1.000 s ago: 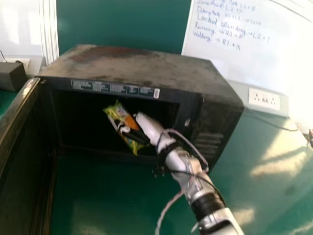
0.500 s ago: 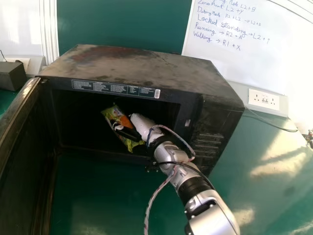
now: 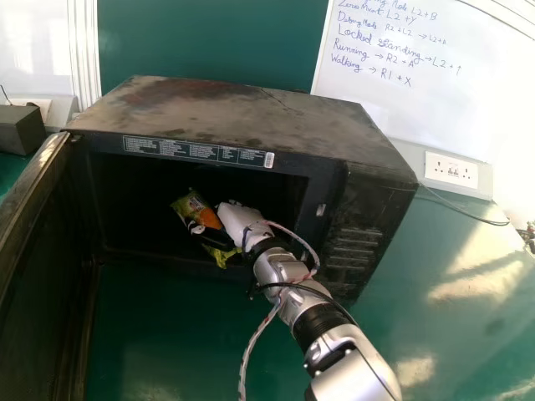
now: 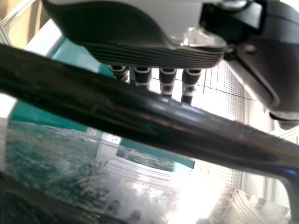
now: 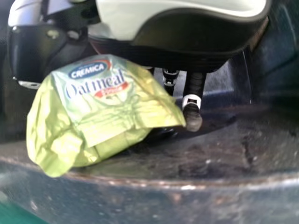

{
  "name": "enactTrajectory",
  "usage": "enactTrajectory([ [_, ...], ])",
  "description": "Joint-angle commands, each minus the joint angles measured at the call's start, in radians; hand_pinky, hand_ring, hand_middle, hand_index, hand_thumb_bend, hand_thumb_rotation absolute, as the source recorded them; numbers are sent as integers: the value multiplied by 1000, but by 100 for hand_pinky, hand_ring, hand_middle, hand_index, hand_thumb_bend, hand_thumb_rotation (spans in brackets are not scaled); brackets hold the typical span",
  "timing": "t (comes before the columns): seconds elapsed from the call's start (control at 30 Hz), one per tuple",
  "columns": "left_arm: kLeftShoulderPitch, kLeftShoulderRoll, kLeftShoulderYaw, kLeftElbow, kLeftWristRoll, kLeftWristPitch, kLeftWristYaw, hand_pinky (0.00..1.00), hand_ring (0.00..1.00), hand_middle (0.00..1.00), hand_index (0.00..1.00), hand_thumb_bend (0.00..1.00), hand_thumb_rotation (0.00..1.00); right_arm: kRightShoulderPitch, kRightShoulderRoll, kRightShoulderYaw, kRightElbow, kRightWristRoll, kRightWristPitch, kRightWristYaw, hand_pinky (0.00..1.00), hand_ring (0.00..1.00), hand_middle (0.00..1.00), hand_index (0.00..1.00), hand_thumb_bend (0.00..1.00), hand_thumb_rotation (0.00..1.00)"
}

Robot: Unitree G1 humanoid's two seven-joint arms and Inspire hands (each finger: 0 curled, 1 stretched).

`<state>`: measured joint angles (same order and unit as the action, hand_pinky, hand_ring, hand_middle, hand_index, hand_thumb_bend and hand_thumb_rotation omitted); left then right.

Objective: Put biscuit inside oven

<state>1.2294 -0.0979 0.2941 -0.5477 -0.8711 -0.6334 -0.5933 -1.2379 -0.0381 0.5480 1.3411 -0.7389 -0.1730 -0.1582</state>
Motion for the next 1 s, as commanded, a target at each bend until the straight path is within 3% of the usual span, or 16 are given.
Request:
enactTrajectory([
  [0.0, 24, -56, -6, 3, -5, -10, -4, 87, 87, 87, 85, 85, 70, -9, 1, 7, 15, -5, 11, -1, 10, 16, 46, 48, 51, 0],
  [0.23, 14, -79, 17, 31, 106, -72, 40, 90, 86, 88, 86, 84, 68, 10, -18, -5, 22, 12, 9, 9, 17, 24, 47, 49, 51, 0],
  [0.3, 18, -75, 19, 44, 137, -81, 62, 90, 86, 89, 87, 84, 69, 9, -23, -5, 22, 11, 8, 8, 26, 37, 48, 49, 51, 0],
  [0.33, 24, -72, 21, 47, 160, -84, 78, 89, 87, 90, 87, 84, 68, 10, -25, -6, 21, 12, 6, 4, 34, 51, 61, 50, 51, 3],
  [0.37, 33, -73, 23, 43, 186, -83, 98, 88, 86, 90, 87, 85, 68, 11, -27, -8, 20, 14, 4, 1, 41, 59, 68, 62, 54, 1],
  [0.43, 45, -72, 22, 41, 222, -86, 126, 89, 87, 90, 87, 84, 67, 14, -29, -9, 19, 16, -1, -5, 52, 72, 78, 76, 59, 6],
  [0.5, 56, -64, 18, 39, 238, -85, 145, 88, 87, 89, 87, 84, 68, 15, -31, -8, 19, 14, -3, -11, 59, 79, 84, 82, 64, 16],
  [0.57, 69, -56, 16, 37, 251, -83, 157, 89, 87, 89, 87, 85, 69, 15, -32, -7, 19, 13, -2, -10, 67, 85, 88, 86, 70, 26],
  [0.7, 67, -37, 22, 55, 260, -101, 153, 89, 87, 89, 88, 85, 69, 15, -33, -6, 19, 13, -1, -6, 82, 94, 95, 91, 73, 38],
  [0.97, 61, -22, 21, 76, 265, -131, 143, 88, 86, 88, 87, 84, 68, 16, -41, -7, 19, 14, -10, -6, 88, 99, 98, 93, 70, 45],
])
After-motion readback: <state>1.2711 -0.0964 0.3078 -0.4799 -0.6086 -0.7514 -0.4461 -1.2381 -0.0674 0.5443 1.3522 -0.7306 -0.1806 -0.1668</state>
